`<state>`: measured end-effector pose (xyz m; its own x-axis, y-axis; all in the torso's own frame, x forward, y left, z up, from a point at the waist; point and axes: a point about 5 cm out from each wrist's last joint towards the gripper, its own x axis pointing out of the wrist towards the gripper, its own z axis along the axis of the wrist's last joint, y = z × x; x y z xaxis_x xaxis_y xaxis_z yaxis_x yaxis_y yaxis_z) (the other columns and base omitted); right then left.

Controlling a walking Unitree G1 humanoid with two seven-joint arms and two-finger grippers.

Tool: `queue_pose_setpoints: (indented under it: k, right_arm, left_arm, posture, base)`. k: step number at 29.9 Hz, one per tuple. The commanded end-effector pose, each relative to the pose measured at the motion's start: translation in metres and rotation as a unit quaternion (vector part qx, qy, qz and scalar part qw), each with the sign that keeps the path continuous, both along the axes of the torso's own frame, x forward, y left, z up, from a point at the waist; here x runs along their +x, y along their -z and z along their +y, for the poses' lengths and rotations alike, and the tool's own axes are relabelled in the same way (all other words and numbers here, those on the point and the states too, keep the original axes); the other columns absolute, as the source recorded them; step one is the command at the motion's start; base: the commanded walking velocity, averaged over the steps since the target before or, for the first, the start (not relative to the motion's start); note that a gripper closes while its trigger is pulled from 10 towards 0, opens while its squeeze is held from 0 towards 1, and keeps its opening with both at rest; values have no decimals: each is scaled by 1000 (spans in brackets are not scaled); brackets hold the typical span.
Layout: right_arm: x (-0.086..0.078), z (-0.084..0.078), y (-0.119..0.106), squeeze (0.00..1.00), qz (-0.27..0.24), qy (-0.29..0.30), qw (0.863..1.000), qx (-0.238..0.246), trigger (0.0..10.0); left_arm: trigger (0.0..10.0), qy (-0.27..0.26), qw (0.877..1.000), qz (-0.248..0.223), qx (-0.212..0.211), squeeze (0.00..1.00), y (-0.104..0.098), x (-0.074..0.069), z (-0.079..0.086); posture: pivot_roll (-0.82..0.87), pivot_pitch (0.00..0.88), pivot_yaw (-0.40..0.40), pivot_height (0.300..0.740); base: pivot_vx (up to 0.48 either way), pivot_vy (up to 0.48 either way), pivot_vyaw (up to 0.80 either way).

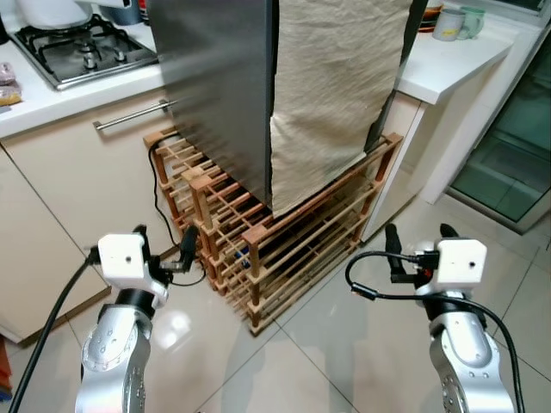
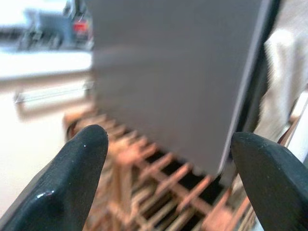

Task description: Restocking fridge

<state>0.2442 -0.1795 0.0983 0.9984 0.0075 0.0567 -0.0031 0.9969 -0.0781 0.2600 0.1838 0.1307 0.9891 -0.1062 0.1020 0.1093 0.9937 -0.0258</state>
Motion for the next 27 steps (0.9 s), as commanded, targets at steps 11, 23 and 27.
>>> queue_pose_setpoints:
  k: [11, 23, 27]
  right_arm:
    - [19, 7, -2, 0, -8, -7, 1000, -5, 10000]
    - [21, 10, 0, 0, -4, -22, 1000, -8, 10000]
    - [22, 10, -1, 0, -4, -23, 1000, -7, 10000]
  left_arm:
    - [10000, 2, 999, -33, -37, 0, -28, 23, -6]
    - [10000, 5, 999, -47, -11, 0, -33, 28, -13]
    - [10000, 9, 999, -32, -4, 0, -33, 39, -15]
  posture:
    - [-163, 0, 76, 740]
    - [-158, 0, 54, 740]
    - [-157, 0, 48, 740]
  base:
    - [257, 213, 0]
    - [0, 400, -761]
    - [0, 0, -750]
